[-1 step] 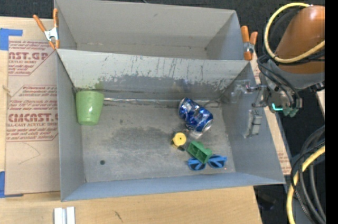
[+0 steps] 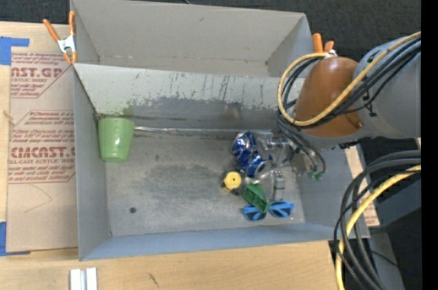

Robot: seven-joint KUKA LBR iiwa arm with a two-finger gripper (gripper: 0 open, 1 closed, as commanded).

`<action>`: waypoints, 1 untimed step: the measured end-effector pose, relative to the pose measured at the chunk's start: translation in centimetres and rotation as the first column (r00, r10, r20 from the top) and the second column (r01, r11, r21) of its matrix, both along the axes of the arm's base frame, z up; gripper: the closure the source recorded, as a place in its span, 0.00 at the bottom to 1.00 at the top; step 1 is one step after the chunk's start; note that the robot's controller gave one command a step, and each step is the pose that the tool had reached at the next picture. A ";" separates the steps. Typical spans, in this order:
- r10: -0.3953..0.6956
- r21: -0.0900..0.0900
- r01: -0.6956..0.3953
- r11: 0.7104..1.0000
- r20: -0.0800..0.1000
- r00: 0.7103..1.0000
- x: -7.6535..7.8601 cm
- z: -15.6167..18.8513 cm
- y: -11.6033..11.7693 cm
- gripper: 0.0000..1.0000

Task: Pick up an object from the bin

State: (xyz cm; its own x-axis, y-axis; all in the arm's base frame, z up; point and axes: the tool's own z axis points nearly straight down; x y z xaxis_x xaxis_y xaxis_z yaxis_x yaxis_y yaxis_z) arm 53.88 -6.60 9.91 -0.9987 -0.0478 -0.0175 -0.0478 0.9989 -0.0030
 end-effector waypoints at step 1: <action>0.068 -0.001 -0.068 0.998 0.005 0.998 1.2 -2.2 3.5 0.00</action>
Offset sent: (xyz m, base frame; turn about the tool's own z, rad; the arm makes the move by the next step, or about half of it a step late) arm 0.0052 0.0340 -0.0291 -0.0659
